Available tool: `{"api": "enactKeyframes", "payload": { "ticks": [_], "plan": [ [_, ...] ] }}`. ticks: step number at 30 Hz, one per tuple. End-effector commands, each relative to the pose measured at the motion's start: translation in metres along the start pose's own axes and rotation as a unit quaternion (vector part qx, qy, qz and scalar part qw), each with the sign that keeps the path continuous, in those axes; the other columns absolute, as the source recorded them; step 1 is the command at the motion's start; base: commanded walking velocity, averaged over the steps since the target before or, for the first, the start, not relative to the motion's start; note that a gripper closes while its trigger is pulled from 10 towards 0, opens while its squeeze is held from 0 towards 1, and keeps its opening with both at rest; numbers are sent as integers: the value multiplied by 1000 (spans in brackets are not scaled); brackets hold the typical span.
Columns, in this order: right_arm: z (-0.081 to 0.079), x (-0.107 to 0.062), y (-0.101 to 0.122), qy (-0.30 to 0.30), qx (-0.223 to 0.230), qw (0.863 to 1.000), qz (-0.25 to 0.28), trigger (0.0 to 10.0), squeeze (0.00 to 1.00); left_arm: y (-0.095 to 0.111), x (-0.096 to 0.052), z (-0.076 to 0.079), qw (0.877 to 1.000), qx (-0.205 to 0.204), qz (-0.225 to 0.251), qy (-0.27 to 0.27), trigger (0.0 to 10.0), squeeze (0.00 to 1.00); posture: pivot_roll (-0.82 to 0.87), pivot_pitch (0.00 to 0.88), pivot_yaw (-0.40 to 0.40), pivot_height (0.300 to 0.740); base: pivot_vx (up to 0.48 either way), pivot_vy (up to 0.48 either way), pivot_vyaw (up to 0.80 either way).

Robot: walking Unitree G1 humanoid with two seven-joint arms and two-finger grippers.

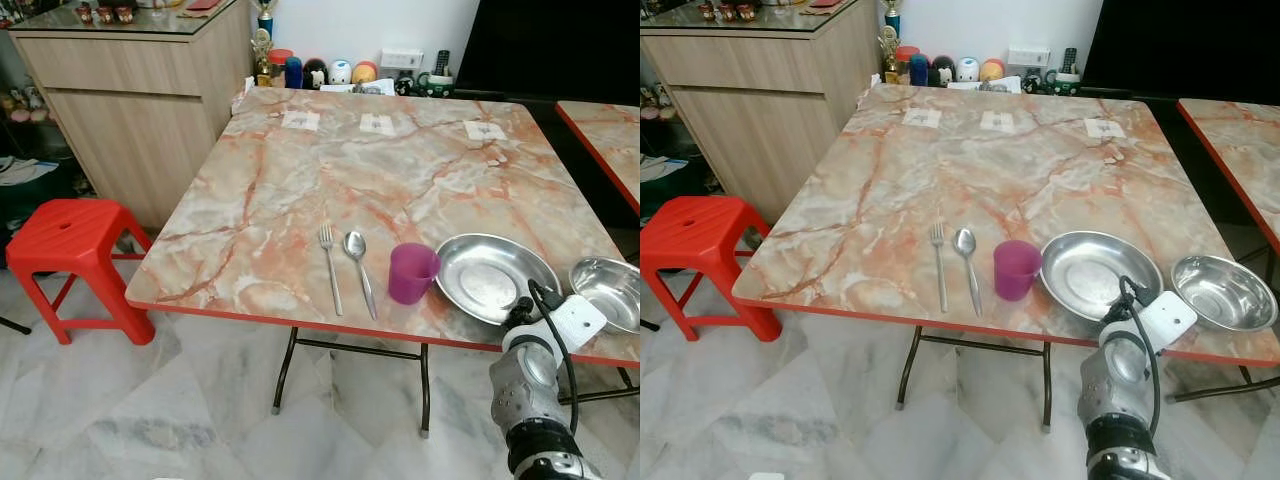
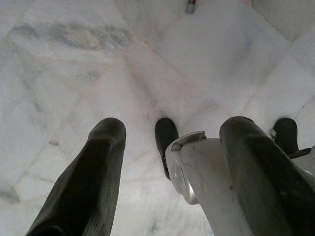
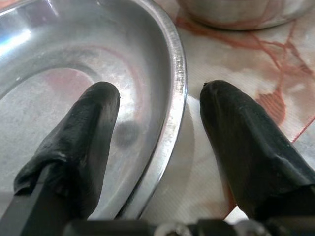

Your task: Setting the table

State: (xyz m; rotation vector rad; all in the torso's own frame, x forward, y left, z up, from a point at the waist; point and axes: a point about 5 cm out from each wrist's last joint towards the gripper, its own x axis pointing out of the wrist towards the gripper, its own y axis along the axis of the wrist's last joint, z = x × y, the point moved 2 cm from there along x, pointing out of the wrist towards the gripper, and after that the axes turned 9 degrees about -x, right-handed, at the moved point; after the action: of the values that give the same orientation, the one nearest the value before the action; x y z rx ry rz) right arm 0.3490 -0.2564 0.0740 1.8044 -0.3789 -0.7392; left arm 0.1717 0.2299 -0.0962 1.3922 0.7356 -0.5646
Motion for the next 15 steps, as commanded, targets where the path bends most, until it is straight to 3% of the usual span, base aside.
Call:
{"api": "enactKeyframes", "payload": {
  "ticks": [1, 3, 4, 15],
  "plan": [
    [2, 1, -5, -6, -7, 1000, -16, 10000, 0, -8, -2, -3, 1000, 1, -18, 4, 10000, 0, 50, 126, -30, 740, 0, 0, 0],
    [2, 1, -6, -5, -9, 1000, -17, 10000, 0, -8, -2, -3, 1000, 1, -18, 4, 10000, 0, 51, 126, -30, 740, 0, 0, 0],
    [2, 1, -7, -4, -12, 1000, -20, 0, 0, -9, -3, -3, 1000, 1, -18, 4, 10000, 0, 51, 127, -29, 740, 0, 0, 0],
    [-3, 0, -10, 1, -12, 1000, -23, 0, 0, -9, -3, -4, 1000, 8, -20, 5, 10000, 0, 54, 126, -29, 740, 0, 0, 0]
  ]
}}
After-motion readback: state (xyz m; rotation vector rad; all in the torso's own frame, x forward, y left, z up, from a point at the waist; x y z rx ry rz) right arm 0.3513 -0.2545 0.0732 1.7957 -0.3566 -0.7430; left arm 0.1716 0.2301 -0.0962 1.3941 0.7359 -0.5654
